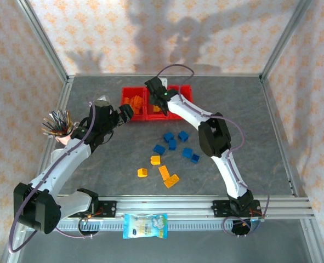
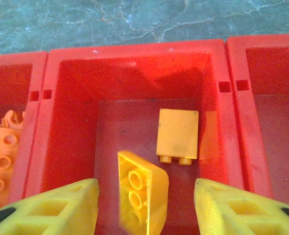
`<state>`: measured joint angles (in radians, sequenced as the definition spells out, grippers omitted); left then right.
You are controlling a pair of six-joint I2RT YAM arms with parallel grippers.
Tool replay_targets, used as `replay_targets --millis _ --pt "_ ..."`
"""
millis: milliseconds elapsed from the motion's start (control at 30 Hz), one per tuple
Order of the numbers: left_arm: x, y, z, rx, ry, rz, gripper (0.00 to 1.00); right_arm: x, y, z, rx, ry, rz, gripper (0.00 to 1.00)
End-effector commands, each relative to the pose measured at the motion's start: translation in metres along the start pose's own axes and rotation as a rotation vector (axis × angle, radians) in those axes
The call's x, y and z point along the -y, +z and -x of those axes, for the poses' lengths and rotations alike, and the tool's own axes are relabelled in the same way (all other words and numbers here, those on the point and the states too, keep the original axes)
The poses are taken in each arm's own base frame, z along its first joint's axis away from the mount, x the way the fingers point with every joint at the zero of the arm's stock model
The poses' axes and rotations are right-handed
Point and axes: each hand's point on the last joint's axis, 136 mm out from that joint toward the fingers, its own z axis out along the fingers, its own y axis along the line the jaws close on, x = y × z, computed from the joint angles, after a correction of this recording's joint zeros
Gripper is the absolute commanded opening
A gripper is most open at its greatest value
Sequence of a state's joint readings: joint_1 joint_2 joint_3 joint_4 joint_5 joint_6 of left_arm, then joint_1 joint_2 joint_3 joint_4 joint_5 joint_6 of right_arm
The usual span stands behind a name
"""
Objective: Sort the legos into containers by color
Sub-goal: Place the lego in the container, then pick up the lego from the bottom-center of the table.
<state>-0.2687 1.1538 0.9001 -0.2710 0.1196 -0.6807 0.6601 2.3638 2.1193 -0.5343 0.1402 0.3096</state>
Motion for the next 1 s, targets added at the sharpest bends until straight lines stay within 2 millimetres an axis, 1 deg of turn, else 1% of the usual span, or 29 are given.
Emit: replay_targets --millis 0,33,167,233,333,533,667,833,967 --pt "0.014 -0.007 0.010 0.026 0.013 -0.036 0.99 -0.003 -0.015 0.007 -0.005 -0.021 0.021 0.55" --pt "0.014 -0.008 0.009 0.024 0.012 -0.042 0.99 -0.005 -0.021 0.008 -0.008 -0.019 0.037 0.56" --pt "0.016 -0.017 0.003 0.011 0.021 -0.077 1.00 -0.010 -0.051 -0.003 -0.030 -0.030 0.073 0.60" --pt "0.013 -0.020 -0.003 -0.008 0.032 -0.076 0.99 -0.011 -0.067 -0.011 -0.037 -0.038 0.082 0.61" --pt "0.006 -0.024 -0.012 -0.029 0.049 -0.068 0.99 -0.008 -0.088 -0.032 -0.069 -0.030 0.092 0.64" --pt "-0.004 -0.027 -0.033 -0.095 0.067 -0.067 0.99 0.003 -0.123 -0.080 -0.124 -0.031 0.059 0.70" --pt "-0.013 -0.030 -0.044 -0.105 0.060 -0.067 0.99 0.006 -0.140 -0.117 -0.178 -0.019 0.057 0.73" --pt "-0.024 -0.035 -0.056 -0.123 0.061 -0.055 1.00 -0.002 -0.154 -0.169 -0.251 -0.031 0.075 0.77" --pt "-0.036 -0.037 -0.063 -0.130 0.064 -0.021 0.99 -0.004 -0.156 -0.204 -0.308 -0.037 0.066 0.77"
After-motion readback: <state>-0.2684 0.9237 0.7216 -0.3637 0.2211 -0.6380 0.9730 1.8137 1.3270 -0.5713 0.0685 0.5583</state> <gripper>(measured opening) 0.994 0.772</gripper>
